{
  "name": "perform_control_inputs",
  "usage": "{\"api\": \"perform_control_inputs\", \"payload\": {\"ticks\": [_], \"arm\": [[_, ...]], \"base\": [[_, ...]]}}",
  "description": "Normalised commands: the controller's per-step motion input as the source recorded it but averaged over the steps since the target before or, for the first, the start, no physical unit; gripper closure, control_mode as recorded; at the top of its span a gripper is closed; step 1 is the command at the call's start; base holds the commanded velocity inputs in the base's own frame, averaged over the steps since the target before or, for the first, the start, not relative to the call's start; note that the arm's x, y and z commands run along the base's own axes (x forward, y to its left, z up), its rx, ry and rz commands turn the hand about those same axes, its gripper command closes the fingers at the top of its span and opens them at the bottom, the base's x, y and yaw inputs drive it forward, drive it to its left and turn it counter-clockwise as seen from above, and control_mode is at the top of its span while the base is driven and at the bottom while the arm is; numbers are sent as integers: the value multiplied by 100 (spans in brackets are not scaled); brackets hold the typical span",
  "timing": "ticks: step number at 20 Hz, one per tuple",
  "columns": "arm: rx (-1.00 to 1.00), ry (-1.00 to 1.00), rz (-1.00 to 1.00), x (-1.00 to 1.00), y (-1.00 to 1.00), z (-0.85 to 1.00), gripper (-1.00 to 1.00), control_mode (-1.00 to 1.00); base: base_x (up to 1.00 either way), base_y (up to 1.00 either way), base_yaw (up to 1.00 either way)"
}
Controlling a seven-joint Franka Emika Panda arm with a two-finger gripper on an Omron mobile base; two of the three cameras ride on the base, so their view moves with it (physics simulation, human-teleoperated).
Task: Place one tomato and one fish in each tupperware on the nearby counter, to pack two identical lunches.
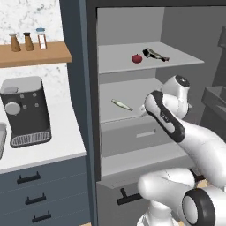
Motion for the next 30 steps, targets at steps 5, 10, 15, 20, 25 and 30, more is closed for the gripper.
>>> {"api": "perform_control_inputs", "payload": {"ticks": [5, 10, 15, 20, 25, 30], "arm": [[-1, 11, 0, 97, 16, -37, -100, -100], [0, 7, 0, 61, 20, -4, -100, -100], [0, 4, 0, 62, 19, -15, -100, -100], [0, 0, 0, 43, 6, -47, -100, -100], [0, 0, 0, 18, 0, -31, -100, -100], [0, 0, 0, 33, 0, -17, -100, -100]], "base": [[0, 0, 0], [0, 0, 0], [0, 0, 0], [0, 0, 0], [0, 0, 0], [0, 0, 0]]}}
